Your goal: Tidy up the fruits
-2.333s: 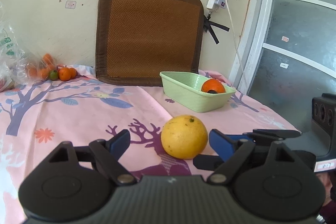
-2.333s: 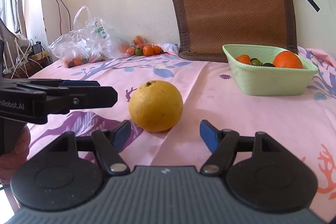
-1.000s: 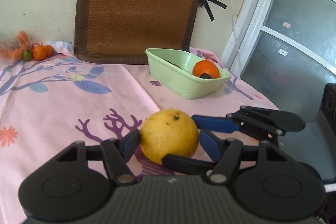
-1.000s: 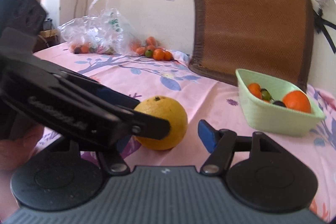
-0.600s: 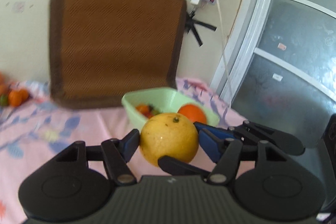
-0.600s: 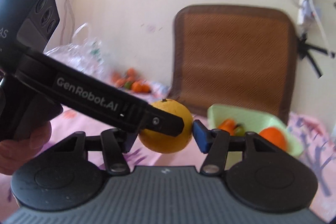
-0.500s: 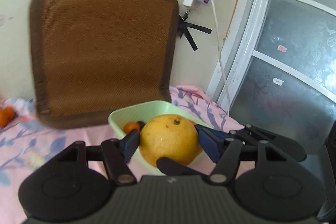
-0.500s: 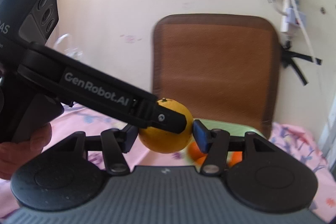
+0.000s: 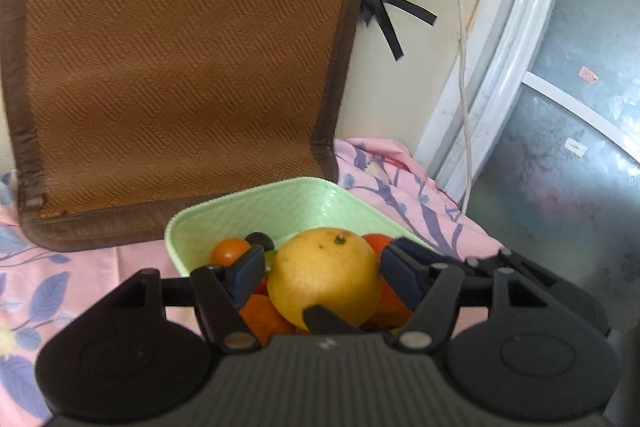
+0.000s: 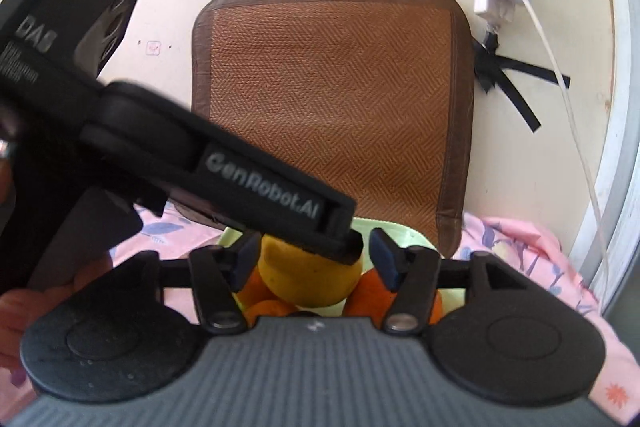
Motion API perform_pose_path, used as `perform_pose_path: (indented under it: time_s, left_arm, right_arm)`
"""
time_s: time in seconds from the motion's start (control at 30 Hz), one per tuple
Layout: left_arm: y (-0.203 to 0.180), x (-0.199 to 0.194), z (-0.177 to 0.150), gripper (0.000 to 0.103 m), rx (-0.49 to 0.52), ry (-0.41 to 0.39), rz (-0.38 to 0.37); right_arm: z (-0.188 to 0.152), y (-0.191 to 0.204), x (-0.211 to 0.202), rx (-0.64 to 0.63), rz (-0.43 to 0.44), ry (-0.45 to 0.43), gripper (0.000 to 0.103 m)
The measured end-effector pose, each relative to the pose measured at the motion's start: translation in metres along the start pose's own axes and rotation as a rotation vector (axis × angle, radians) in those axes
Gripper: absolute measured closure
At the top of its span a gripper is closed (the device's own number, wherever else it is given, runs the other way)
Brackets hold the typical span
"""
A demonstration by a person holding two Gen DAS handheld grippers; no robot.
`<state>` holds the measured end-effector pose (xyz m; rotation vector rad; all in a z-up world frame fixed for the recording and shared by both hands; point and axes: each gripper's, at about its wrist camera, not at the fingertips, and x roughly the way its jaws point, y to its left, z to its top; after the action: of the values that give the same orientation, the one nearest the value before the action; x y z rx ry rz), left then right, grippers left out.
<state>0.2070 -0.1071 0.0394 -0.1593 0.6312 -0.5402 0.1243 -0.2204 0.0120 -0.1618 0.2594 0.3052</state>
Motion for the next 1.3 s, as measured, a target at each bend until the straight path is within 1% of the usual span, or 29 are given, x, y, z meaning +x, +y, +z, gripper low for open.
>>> perform_pose_path:
  time_s: [0.07, 0.1, 0.13, 0.17, 0.2, 0.23, 0.3, 0.37, 0.4, 0.47, 0.57, 0.63, 0.7, 0.93, 1.17, 1.3]
  left_arm:
    - [-0.003, -0.011, 0.003, 0.036, -0.003, -0.016, 0.03]
    - [-0.005, -0.019, 0.003, 0.034, -0.002, -0.024, 0.047]
    - [-0.007, -0.028, 0.003, 0.029, -0.002, -0.034, 0.07]
    - [-0.01, -0.037, 0.002, 0.026, 0.0, -0.044, 0.097]
    - [-0.013, -0.047, 0.001, 0.025, 0.005, -0.051, 0.126]
    - [-0.017, -0.058, -0.001, 0.025, 0.013, -0.058, 0.157]
    - [-0.024, -0.078, -0.01, 0.018, 0.019, -0.06, 0.223]
    - [-0.03, -0.094, -0.021, 0.008, 0.014, -0.05, 0.282]
    - [-0.033, -0.103, -0.028, 0.007, 0.013, -0.044, 0.302]
    - [-0.038, -0.118, -0.042, 0.0, 0.01, -0.035, 0.325]
    - [-0.041, -0.139, -0.062, 0.0, -0.024, -0.01, 0.349]
    - [-0.044, -0.15, -0.073, 0.0, -0.04, -0.009, 0.341]
    - [-0.048, -0.163, -0.085, 0.0, -0.042, -0.016, 0.365]
    - [-0.066, -0.193, -0.106, 0.0, -0.013, -0.072, 0.45]
    - [-0.083, -0.209, -0.111, 0.0, 0.036, -0.103, 0.516]
    - [-0.096, -0.213, -0.112, 0.0, 0.076, -0.12, 0.536]
  right_arm:
    - [0.002, -0.002, -0.004, 0.017, -0.006, -0.006, 0.04]
    - [0.003, -0.003, -0.007, 0.027, -0.011, -0.008, 0.04]
    - [0.006, -0.005, -0.01, 0.042, -0.012, -0.008, 0.04]
    - [0.007, -0.006, -0.014, 0.061, -0.012, -0.006, 0.04]
    - [0.008, -0.008, -0.02, 0.085, -0.014, -0.003, 0.04]
    - [0.008, -0.009, -0.027, 0.118, -0.017, 0.004, 0.04]
    - [0.005, -0.012, -0.044, 0.196, -0.016, 0.023, 0.039]
    - [-0.002, -0.012, -0.065, 0.291, -0.015, 0.052, 0.039]
    - [-0.006, -0.012, -0.076, 0.343, -0.01, 0.069, 0.039]
    - [-0.013, -0.011, -0.096, 0.429, 0.016, 0.104, 0.039]
    - [-0.021, -0.005, -0.119, 0.516, 0.06, 0.163, 0.034]
    - [-0.024, 0.002, -0.131, 0.544, 0.075, 0.191, 0.031]
    - [-0.026, 0.007, -0.142, 0.565, 0.08, 0.203, 0.03]
    - [-0.029, 0.016, -0.171, 0.625, 0.092, 0.212, 0.028]
    - [-0.024, 0.02, -0.187, 0.624, 0.096, 0.196, 0.024]
    - [-0.021, 0.019, -0.193, 0.621, 0.1, 0.19, 0.023]
